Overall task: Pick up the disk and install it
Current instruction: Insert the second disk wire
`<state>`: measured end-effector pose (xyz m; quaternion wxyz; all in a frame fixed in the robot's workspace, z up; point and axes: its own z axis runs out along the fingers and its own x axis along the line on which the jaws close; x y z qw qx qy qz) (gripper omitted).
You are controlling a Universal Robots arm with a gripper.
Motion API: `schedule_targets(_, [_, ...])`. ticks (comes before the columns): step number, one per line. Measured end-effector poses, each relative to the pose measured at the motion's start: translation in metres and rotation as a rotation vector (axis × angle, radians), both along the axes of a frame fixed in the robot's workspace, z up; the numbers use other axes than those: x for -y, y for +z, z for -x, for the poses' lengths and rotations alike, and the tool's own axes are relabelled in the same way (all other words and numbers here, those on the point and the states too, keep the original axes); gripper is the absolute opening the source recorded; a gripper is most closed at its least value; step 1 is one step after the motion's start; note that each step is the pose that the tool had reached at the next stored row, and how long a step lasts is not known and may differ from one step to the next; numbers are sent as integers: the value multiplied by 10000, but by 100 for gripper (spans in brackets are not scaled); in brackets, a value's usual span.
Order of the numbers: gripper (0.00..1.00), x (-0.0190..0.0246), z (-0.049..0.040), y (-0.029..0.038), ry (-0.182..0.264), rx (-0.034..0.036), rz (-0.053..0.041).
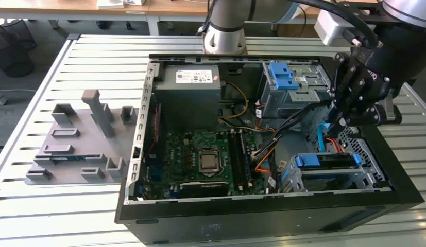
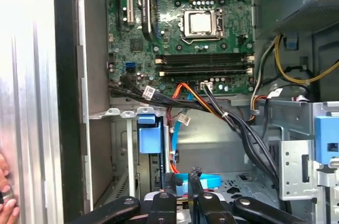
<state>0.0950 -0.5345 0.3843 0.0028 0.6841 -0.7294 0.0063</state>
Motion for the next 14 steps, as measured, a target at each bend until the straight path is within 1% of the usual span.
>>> schedule_targets(1, [24,-2,0,-2,0,0,118])
schedule_targets(2, [24,-3,0,-5,1,-1,200])
schedule_targets(3, [24,-7,0,-8,1,-1,241])
schedule_targets(4, [25,-10,0,-11,0,-1,245])
schedule_targets(5, [31,-13,0,-13,1,-1,245])
schedule_targets(7, [31,-18,0,-18,1,0,244])
schedule_targets(8, [37,-21,0,-21,1,-1,245])
schedule_targets(11, [37,-35,0,-48,1,-1,266])
schedule_targets(14, [37,-43,0,-96,0,0,282])
